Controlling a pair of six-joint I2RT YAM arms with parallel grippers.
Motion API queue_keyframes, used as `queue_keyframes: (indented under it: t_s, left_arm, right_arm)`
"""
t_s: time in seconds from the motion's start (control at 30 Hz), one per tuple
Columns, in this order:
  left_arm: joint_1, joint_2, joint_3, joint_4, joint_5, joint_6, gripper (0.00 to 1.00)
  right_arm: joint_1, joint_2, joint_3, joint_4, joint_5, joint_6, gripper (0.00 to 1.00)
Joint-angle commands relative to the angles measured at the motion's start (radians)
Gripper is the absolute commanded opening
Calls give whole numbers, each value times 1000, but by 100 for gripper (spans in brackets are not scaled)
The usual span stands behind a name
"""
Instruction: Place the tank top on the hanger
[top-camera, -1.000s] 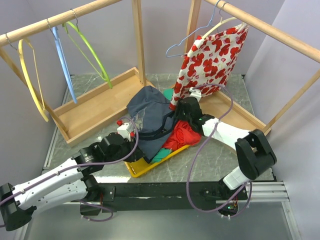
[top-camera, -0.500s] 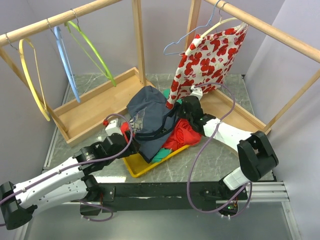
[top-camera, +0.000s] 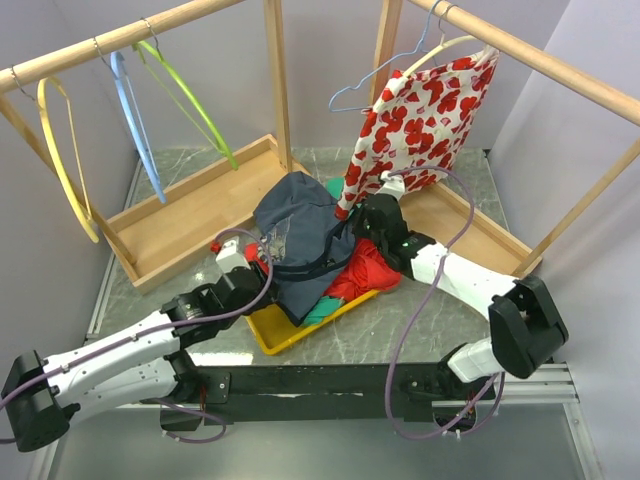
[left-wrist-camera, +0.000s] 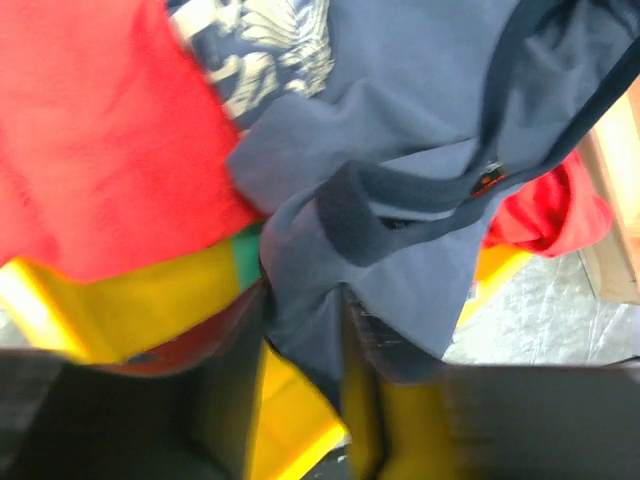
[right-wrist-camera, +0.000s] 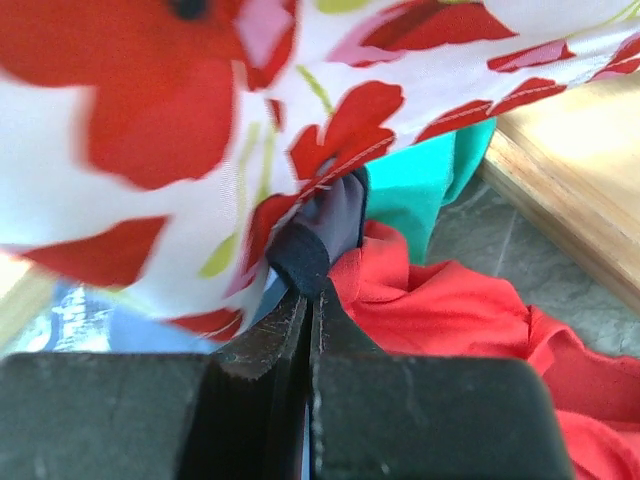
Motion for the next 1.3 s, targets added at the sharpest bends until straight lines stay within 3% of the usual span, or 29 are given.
queue_keyframes:
  t_s: [0.0, 0.03, 0.1, 0.37, 0.67, 1.0, 1.27]
  left_arm:
    - [-3, 44, 16, 164, 30, 19, 28]
    - [-3, 53, 22, 170, 31, 22, 15]
    - [-5, 71, 54, 150, 16, 33, 1]
    - [-5, -51, 272, 86, -79, 166, 1]
    - [-5, 82, 799, 271, -180, 470, 1]
    - [-5, 235, 1159, 526, -208, 775, 1]
    - [-5, 352, 1369, 561, -145, 895, 1]
  right_arm:
    - [18, -94, 0, 15, 28, 20, 0]
    - [22, -103, 1, 10, 28, 20, 0]
    - [27, -134, 6, 3, 31, 18, 0]
    - [50, -309, 55, -4, 31, 14, 0]
    - [76, -403, 381, 41, 13, -20, 0]
    - [74, -298, 791, 27, 9, -91, 0]
    - [74, -122, 1142, -25, 51, -181, 0]
